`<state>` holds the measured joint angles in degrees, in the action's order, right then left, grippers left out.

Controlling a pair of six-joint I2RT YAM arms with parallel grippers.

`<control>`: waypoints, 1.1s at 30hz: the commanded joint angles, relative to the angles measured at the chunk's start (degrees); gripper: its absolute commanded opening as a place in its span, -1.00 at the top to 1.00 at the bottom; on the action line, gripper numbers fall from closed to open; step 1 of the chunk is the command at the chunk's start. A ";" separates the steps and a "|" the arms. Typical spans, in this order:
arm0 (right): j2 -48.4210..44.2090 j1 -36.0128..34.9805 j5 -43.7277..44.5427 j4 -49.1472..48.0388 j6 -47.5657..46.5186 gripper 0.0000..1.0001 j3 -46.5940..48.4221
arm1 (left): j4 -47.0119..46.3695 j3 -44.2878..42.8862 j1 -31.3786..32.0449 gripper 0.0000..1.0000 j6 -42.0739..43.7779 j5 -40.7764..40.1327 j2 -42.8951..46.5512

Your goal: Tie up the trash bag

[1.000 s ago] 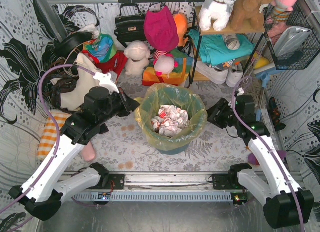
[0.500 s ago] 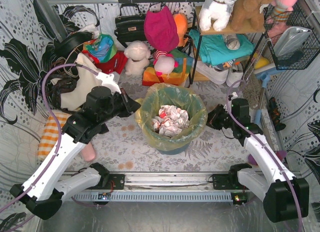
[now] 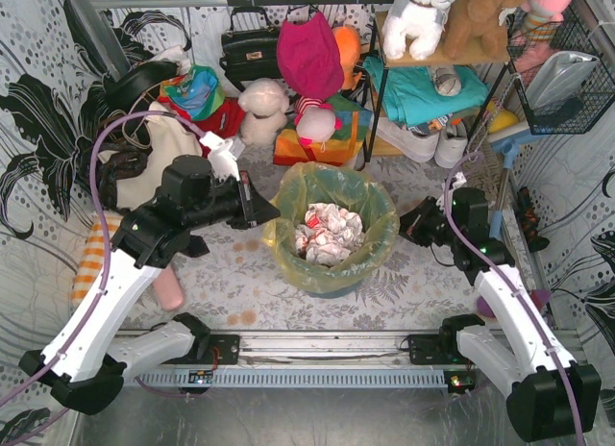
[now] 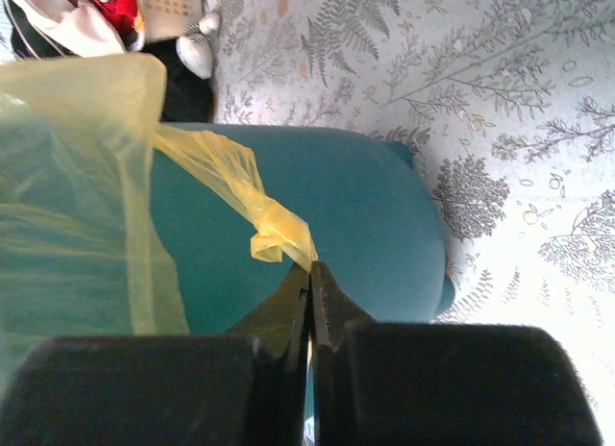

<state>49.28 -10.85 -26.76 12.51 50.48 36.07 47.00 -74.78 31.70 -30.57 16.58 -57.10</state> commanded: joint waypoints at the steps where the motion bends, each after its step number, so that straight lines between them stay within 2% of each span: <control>1: -0.87 -0.05 0.67 1.00 -0.96 1.00 3.84 | -9.12 -3.69 -1.01 1.00 -1.64 10.69 -0.57; 5: -1.10 -0.05 0.34 1.09 -1.22 1.00 5.95 | -18.75 -3.17 -1.77 1.00 -6.82 17.34 -2.03; 8: -1.88 -0.05 0.29 0.99 -1.11 1.00 6.94 | -23.98 -2.20 -2.64 1.00 -9.78 18.47 -2.75; 15: -6.28 -0.05 2.74 2.46 -1.02 1.00 10.30 | -31.48 1.75 -6.96 1.00 -13.01 15.27 -4.36; 19: -8.73 -0.05 5.19 3.68 -1.78 1.00 13.30 | -41.37 5.52 -8.76 1.00 -17.26 19.76 -5.69; 22: -10.27 -0.05 6.09 3.83 -2.26 1.00 15.01 | -44.11 6.52 -8.76 1.00 -18.53 23.05 -7.48; 27: -10.97 -0.05 2.77 -2.29 -1.25 1.00 15.78 | -45.33 7.11 -8.82 1.00 -18.56 25.23 -7.78; 33: -6.69 -0.05 -7.92 -15.46 3.76 1.00 14.19 | -48.06 7.88 -8.80 1.00 -19.95 26.52 -8.28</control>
<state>40.36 -10.85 -26.81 10.09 50.54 50.09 6.66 -67.37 23.11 -48.84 40.40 -65.87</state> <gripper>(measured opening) 0.003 0.009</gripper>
